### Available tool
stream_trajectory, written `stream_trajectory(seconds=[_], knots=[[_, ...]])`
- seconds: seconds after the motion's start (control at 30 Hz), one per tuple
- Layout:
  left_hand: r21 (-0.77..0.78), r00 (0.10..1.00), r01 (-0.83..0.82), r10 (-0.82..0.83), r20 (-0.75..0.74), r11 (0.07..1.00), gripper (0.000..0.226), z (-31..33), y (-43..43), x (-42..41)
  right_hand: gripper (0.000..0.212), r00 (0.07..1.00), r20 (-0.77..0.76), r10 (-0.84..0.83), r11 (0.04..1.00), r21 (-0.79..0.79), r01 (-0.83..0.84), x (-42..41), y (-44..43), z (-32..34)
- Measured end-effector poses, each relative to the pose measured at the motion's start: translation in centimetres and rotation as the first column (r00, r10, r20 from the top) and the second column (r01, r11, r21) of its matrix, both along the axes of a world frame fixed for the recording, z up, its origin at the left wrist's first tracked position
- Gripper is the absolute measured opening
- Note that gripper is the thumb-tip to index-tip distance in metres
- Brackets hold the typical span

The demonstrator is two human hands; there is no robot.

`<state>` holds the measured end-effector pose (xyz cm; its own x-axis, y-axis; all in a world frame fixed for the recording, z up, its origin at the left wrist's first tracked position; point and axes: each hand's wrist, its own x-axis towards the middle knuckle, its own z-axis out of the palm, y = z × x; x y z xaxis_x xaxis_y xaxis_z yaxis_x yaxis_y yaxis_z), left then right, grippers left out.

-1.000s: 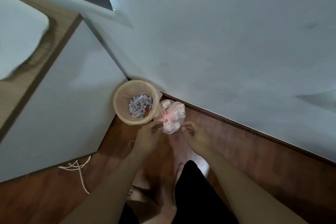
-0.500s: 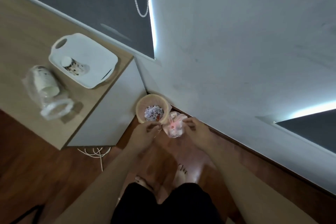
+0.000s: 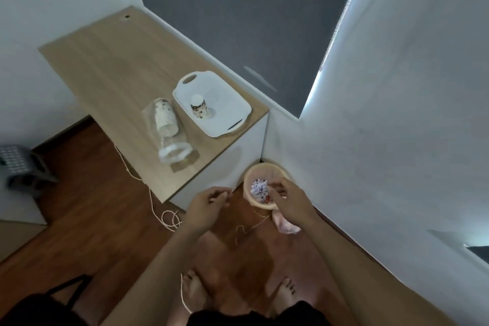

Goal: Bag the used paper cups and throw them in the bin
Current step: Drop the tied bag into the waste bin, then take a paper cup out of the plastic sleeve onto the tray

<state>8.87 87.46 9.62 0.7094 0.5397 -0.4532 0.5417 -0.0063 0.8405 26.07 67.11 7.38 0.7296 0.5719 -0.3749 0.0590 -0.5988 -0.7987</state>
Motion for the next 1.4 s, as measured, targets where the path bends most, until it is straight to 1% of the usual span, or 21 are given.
stream_trajectory(seconds=[0.07, 0.17, 0.27, 0.5, 0.67, 0.83, 0.97, 1.07, 1.1, 1.17, 1.2, 1.3, 1.37, 1.4], knots=[[-0.020, 0.999, -0.027, 0.027, 0.024, 0.999, 0.021, 0.4, 3.2, -1.7, 0.021, 0.999, 0.019, 0.027, 1.000, -0.009, -0.027, -1.1, 3.4, 0.6], [-0.037, 0.997, -0.060, 0.062, 0.046, 0.998, 0.020, 0.9, 8.1, -4.6, 0.017, 0.999, 0.010, 0.031, 0.999, -0.013, -0.031, -3.6, 8.1, 1.4], [-0.065, 0.994, -0.075, 0.080, 0.075, 0.995, 0.020, 1.4, 12.8, -7.2, 0.019, 0.999, 0.015, 0.036, 0.999, 0.005, -0.036, -5.9, 12.1, 1.4], [-0.022, 0.993, -0.065, 0.067, 0.102, 0.998, 0.021, 2.3, 24.0, -11.6, 0.020, 1.000, -0.005, 0.018, 0.999, 0.036, -0.018, -10.4, 21.0, 2.0], [-0.005, 0.994, -0.049, 0.049, 0.100, 0.999, 0.022, 2.2, 29.8, -11.0, 0.024, 0.999, -0.035, 0.005, 1.000, -0.010, -0.006, -11.3, 24.9, 1.3], [0.023, 0.998, 0.005, -0.006, 0.061, 1.000, 0.022, 2.8, 33.2, -7.0, 0.026, 0.997, -0.068, -0.041, 0.998, -0.039, 0.039, -8.8, 28.5, 0.3], [0.018, 0.999, 0.030, -0.030, 0.022, 0.999, 0.024, 3.1, 35.4, -4.6, 0.039, 0.986, -0.165, -0.031, 0.990, -0.139, 0.008, -6.8, 31.5, -1.1], [0.037, 0.999, 0.037, -0.038, 0.016, 0.999, 0.025, 3.0, 37.7, -2.8, 0.070, 0.971, -0.241, 0.001, 0.985, -0.170, -0.043, -5.4, 33.6, -2.7], [0.043, 0.999, 0.038, -0.038, 0.015, 0.998, 0.025, 3.0, 38.4, -2.3, 0.078, 0.962, -0.271, 0.001, 0.985, -0.167, -0.048, -5.0, 34.3, -3.2], [0.060, 0.999, 0.046, -0.046, -0.002, 0.997, 0.025, 3.0, 39.3, -1.2, 0.086, 0.940, -0.340, -0.011, 0.988, -0.147, -0.041, -4.3, 35.5, -3.9], [0.067, 0.998, 0.064, -0.063, -0.024, 0.996, 0.025, 2.7, 40.0, -0.7, 0.083, 0.919, -0.391, -0.053, 0.989, -0.145, -0.004, -4.4, 36.2, -4.3], [0.100, 0.991, 0.131, -0.126, -0.053, 0.986, 0.025, 2.5, 40.8, 0.5, 0.057, 0.826, -0.530, -0.194, 0.981, -0.119, 0.155, -5.5, 37.4, -4.2], [0.128, 0.983, 0.177, -0.171, -0.062, 0.976, 0.023, 2.1, 42.0, 1.7, 0.052, 0.751, -0.593, -0.290, 0.953, -0.108, 0.282, -5.4, 38.7, -4.5], [0.137, 0.977, 0.208, -0.201, -0.066, 0.968, 0.023, 2.0, 42.6, 2.3, 0.052, 0.699, -0.624, -0.349, 0.925, -0.111, 0.363, -5.2, 39.4, -4.8]])
